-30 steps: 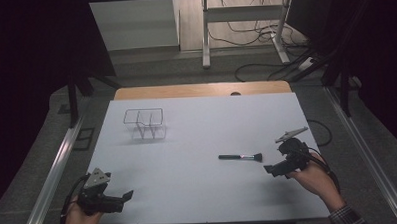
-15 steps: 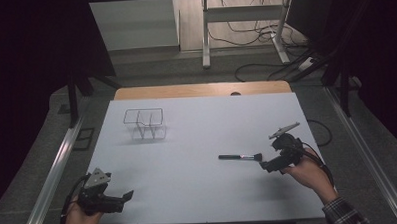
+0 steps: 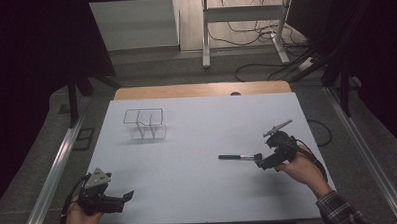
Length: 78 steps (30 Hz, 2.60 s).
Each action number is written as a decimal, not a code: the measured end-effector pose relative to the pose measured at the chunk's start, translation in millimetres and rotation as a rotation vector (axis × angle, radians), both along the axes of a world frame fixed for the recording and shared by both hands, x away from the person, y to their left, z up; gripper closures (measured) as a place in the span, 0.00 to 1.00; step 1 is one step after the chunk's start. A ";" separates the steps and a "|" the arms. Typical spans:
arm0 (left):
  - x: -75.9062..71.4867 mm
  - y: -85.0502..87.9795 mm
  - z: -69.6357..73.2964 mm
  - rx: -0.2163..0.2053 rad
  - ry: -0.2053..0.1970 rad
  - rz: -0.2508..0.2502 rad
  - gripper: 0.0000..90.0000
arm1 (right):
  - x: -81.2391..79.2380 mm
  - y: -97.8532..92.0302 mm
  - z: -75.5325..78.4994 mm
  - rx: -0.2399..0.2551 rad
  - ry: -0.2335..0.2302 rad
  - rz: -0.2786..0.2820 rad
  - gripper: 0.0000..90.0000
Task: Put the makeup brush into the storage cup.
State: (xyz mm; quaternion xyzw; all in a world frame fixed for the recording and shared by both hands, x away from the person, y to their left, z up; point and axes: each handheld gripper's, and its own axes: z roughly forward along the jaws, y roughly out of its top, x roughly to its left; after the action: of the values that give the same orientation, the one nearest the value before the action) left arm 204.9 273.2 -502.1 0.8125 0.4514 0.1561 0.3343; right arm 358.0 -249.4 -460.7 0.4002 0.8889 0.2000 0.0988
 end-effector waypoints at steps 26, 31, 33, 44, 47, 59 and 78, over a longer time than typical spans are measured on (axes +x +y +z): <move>0.6 -0.8 -0.7 0.008 0.004 -0.005 0.00 | 16.3 23.7 -3.4 -0.017 0.013 0.039 0.00; 0.6 -0.8 -0.7 0.008 0.004 -0.005 0.00 | 18.7 28.8 -3.6 -0.015 0.012 0.049 0.00; 0.6 -0.9 -0.7 0.009 0.005 -0.007 0.00 | 19.1 29.7 -3.5 -0.014 0.012 0.052 0.00; 0.7 -1.2 -1.0 0.010 0.008 -0.008 0.00 | 23.3 41.8 -5.2 -0.021 0.013 0.071 0.00; 0.7 -1.2 -1.0 0.010 0.009 -0.009 0.00 | 24.4 46.3 -5.7 -0.024 0.016 0.080 0.00; 0.6 -2.0 -1.8 0.012 0.013 -0.010 0.00 | 28.6 64.6 -7.2 -0.021 0.019 0.108 0.00; 1.0 -2.6 -2.3 0.016 0.018 -0.014 0.00 | 31.5 70.2 -22.3 -0.038 0.043 0.125 0.00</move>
State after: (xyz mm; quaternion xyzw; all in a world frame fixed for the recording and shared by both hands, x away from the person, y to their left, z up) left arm 205.9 270.6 -504.5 0.8197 0.4473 0.1500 0.3249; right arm 389.5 -179.2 -482.9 0.3462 0.9176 0.1802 0.0747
